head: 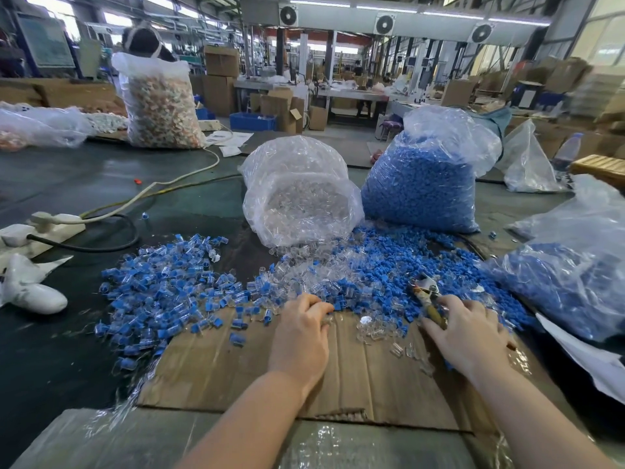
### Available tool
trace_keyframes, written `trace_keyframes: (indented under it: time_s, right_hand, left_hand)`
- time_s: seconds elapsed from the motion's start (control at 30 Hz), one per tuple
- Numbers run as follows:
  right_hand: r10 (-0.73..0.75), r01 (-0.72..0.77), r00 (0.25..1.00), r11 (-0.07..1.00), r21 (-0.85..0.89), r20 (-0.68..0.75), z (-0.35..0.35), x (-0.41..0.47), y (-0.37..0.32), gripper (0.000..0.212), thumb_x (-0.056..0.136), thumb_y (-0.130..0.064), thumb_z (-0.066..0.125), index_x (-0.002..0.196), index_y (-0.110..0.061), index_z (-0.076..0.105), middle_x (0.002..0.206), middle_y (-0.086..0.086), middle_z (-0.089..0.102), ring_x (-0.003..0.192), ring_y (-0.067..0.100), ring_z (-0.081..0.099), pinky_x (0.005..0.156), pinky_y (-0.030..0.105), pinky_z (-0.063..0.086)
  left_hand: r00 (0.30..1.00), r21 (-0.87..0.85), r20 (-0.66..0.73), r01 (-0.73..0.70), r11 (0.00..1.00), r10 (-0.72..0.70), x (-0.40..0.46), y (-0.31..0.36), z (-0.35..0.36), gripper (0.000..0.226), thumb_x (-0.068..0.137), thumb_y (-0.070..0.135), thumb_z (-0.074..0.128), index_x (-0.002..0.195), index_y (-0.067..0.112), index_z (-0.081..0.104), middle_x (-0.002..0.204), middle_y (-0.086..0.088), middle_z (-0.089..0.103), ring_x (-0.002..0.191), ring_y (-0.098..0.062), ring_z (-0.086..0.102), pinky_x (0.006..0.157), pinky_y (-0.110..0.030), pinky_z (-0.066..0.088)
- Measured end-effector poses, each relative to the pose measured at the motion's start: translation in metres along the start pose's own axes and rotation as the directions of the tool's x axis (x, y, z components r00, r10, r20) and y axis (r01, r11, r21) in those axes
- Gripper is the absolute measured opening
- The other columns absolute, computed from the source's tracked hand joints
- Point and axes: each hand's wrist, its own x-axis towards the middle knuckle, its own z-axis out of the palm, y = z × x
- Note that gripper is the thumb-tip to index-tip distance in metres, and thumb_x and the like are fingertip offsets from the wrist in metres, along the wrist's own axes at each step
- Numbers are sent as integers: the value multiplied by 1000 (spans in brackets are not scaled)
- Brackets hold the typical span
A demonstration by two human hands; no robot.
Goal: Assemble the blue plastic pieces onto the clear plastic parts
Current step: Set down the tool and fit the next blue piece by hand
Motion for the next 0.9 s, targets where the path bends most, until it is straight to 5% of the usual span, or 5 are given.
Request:
trace_keyframes:
  time_s: [0.17,0.37,0.57,0.77,0.9]
  right_hand:
    - [-166,173,968,985,19,-188,7,-2,-13,39,91,-40,52,129,-34,47,135,0,42,126,24,33,105,47,25]
    - [-226,227,949,974,-23,-220,16,6,-26,28,95,-32,47,120,-41,57,127,-7,47,115,20,38,98,41,27]
    - [-233,236,937,972,-20,-261,17,6,-29,14,93,-33,52,97,-35,64,104,-11,56,99,16,44,82,36,23]
    - [-346,451,856,863,229,-384,11,-16,-48,8,88,-21,61,88,-14,63,83,-1,65,77,13,52,71,23,39]
    - [-420,543,819,786,294,-391,25,-42,-75,11,87,-22,63,81,-16,56,71,-4,58,67,14,51,59,24,38]
  left_hand:
    - [998,57,59,4,998,-8,-3,-3,8,37,97,22,42,134,25,47,140,6,40,129,-9,31,109,-21,21]
    - [998,23,30,-64,998,64,-6,-5,8,29,95,24,47,122,21,57,124,9,49,109,1,38,95,-7,25]
    - [998,5,31,-55,998,54,-7,-4,6,24,92,24,52,113,18,62,109,8,49,94,0,46,88,-11,39]
    - [999,4,26,-23,1000,23,-7,-2,6,25,92,19,53,117,17,59,110,6,50,91,-2,49,86,-13,42]
    - [999,20,37,-15,1000,15,-7,-3,6,23,93,21,51,115,19,60,110,7,47,94,-2,45,87,-16,42]
